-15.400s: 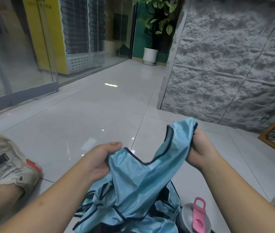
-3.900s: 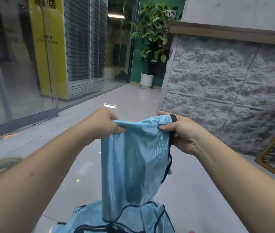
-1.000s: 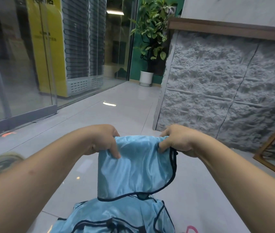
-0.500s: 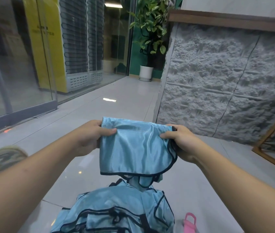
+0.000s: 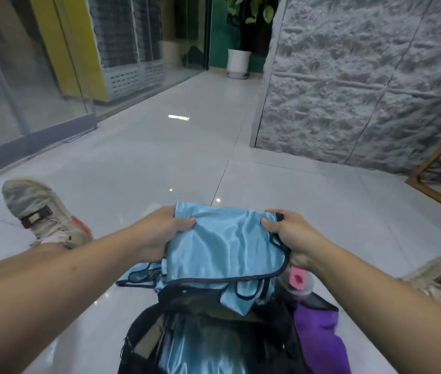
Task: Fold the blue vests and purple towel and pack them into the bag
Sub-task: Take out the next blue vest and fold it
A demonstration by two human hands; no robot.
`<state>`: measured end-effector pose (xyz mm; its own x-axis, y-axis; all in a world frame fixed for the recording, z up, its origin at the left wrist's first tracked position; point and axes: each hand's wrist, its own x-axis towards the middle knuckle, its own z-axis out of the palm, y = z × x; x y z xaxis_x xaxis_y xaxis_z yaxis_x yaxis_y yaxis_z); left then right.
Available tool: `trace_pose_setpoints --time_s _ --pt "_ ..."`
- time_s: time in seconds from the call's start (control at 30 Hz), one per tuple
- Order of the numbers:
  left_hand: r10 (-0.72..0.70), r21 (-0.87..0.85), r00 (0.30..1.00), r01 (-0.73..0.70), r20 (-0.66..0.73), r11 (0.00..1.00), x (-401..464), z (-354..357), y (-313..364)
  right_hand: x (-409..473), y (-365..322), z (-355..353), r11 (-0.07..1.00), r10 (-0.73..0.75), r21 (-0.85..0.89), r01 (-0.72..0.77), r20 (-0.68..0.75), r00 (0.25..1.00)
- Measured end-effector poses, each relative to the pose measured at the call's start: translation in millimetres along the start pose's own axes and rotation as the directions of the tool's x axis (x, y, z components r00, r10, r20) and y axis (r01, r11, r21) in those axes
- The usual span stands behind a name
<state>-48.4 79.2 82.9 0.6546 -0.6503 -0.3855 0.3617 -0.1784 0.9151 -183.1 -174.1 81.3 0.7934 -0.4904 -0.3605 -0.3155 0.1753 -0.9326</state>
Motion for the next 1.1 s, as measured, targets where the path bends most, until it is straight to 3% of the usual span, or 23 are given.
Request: trace_pose_setpoints --time_s 0.27,0.47,0.63,0.73,0.9,1.1 --pt "-0.065 -0.045 0.996 0.062 -0.065 0.997 -25.9 14.2 -90.5 -44.7 84.2 -1.8 0.999 -0.041 0.015 0.042 -0.038 0.998" --pt "-0.049 0.005 0.992 0.05 -0.112 0.999 -49.2 6.7 -110.4 -72.1 108.4 9.3 0.991 -0.112 -0.071 0.11 -0.022 0.994" --pt "-0.034 -0.022 0.995 0.032 -0.097 0.999 -66.5 0.8 -125.0 -96.2 125.1 17.1 0.899 -0.315 -0.343 0.273 -0.074 0.946" --pt "-0.01 -0.033 0.997 0.008 -0.079 0.999 -77.3 1.6 -137.4 -108.9 144.8 21.6 0.853 -0.376 -0.417 0.313 -0.075 0.924" --pt "0.027 0.14 0.989 -0.006 -0.147 0.99 -81.4 2.9 -156.3 -111.9 171.5 23.7 0.792 -0.31 -0.541 0.285 0.046 0.95" --pt "-0.061 0.215 0.985 0.095 -0.163 0.972 -76.7 12.6 -169.9 -94.7 168.5 28.7 0.698 -0.106 -0.708 0.106 0.044 0.993"
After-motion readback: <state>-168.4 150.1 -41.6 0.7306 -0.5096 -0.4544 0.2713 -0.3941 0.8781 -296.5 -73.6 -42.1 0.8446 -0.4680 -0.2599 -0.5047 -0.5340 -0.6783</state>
